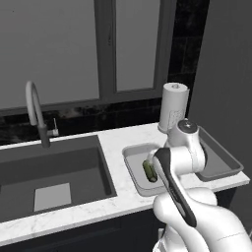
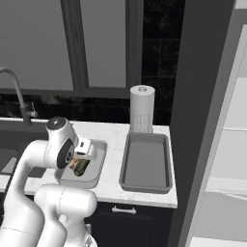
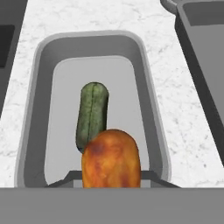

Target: Place one cucumber and one chicken drumstick in each tupperware on the nearby counter, to pack two identical lunches.

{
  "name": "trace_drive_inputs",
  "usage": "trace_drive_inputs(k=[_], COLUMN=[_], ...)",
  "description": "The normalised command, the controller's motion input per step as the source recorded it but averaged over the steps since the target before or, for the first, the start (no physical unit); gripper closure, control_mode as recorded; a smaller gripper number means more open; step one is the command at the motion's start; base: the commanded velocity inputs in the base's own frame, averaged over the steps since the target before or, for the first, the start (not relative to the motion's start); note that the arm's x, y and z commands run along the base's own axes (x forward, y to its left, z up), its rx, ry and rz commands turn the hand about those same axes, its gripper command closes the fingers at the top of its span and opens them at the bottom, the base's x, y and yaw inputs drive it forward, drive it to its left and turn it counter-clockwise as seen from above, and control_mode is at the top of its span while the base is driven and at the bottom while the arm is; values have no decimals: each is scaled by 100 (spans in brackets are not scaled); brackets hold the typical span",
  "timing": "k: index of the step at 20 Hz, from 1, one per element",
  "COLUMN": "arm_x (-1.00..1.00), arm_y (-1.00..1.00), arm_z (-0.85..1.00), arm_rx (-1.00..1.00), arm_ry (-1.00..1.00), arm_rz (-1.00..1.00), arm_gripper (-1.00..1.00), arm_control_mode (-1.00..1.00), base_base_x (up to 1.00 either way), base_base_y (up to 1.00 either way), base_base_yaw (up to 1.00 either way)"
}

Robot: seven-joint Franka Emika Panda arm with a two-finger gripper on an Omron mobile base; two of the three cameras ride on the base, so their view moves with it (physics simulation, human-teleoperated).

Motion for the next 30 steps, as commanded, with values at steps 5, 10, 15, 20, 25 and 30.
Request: trace_drive_inputs(k=[5, 10, 15, 20, 25, 30], arm_x=[9, 12, 10, 2, 0, 0], arm_y=[0, 0, 0, 0, 0, 0], arm_z=[-44, -32, -35, -15, 6, 9], arm_rx=[0, 0, 0, 0, 0, 0], arm_ry=[11, 9, 8, 2, -8, -9], arm_rz=[0, 0, 0, 0, 0, 0], arm_gripper=[100, 100, 100, -100, -100, -100], arm_control_mode=[-100, -100, -100, -100, -100, -100], base_base_x=[0, 0, 0, 0, 0, 0], base_base_y=[0, 0, 0, 0, 0, 0], base_base_yaw=[0, 0, 0, 0, 0, 0])
